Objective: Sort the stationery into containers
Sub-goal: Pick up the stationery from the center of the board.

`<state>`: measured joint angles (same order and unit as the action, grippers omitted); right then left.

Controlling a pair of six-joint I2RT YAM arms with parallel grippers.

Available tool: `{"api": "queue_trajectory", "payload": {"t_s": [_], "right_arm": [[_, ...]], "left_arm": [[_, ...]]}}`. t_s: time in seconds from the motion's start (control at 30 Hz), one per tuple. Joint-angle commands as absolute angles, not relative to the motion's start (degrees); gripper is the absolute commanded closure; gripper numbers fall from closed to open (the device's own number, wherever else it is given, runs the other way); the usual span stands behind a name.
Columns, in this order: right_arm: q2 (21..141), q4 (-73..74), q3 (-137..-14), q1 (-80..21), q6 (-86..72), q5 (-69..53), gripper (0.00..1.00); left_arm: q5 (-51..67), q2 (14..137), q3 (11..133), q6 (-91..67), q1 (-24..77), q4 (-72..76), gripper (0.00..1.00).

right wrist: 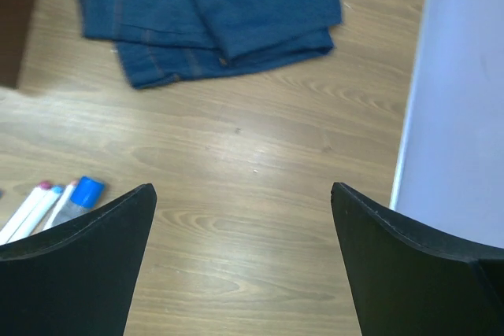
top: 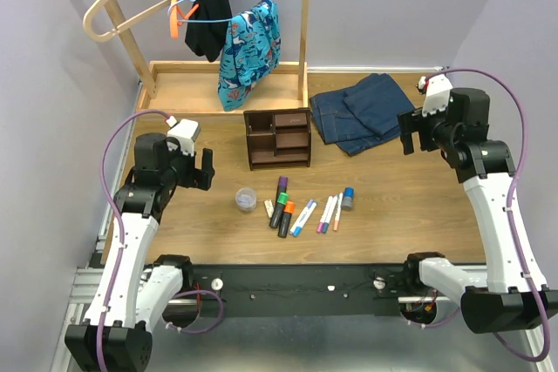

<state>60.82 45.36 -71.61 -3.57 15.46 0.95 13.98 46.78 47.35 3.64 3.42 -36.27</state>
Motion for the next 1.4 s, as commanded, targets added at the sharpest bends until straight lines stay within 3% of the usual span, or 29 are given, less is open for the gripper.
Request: {"api": "queue_trajectory", "payload": {"t_s": [0.0,0.03,0.1,0.17,0.23,0.4,0.83,1.0,1.13,1.37], "right_arm": [[62.30,49.47,-77.77,-3.78,24.56,-15.25,0.00],[64.40,53.48,-79.18,-3.78,28.44,-25.47,0.00],[66.96,58.60,-83.57,-3.78,40.52,-35.28,0.00],[71.26,59.86,-85.77,-4.56,42.28,-42.18,0.00],[75.65,59.23,-88.66,-8.06,36.31,-40.88,0.00],[88.32,63.11,-97.20,-18.88,39.11,-34.02,0.02],[100.52,45.97,-91.14,-46.30,43.76,-29.27,0.02],[107.48,46.15,-96.50,-50.44,49.73,-30.58,0.00],[108.98,38.87,-93.96,-53.95,54.40,-29.01,0.01],[116.01,38.06,-97.64,-56.51,53.96,-28.48,0.05]], "left_arm": [[12.40,44.83,50.18,5.18,2.55,-37.88,0.01],[10.04,44.56,50.19,5.19,2.11,-38.40,0.01],[8.27,44.38,49.57,4.66,1.85,-38.85,0.01],[5.63,45.43,49.57,3.61,1.67,-40.16,0.01],[4.84,46.40,50.27,3.08,1.23,-41.48,0.01],[4.40,48.25,50.62,3.25,-1.75,-40.96,0.01],[3.07,54.75,54.58,-0.45,-11.42,-38.40,0.01],[3.43,54.93,54.67,-0.26,-12.30,-38.41,0.01],[4.39,54.49,54.32,-0.97,-14.32,-38.50,0.01],[3.08,55.19,54.75,-1.41,-14.41,-38.93,0.01]]}}
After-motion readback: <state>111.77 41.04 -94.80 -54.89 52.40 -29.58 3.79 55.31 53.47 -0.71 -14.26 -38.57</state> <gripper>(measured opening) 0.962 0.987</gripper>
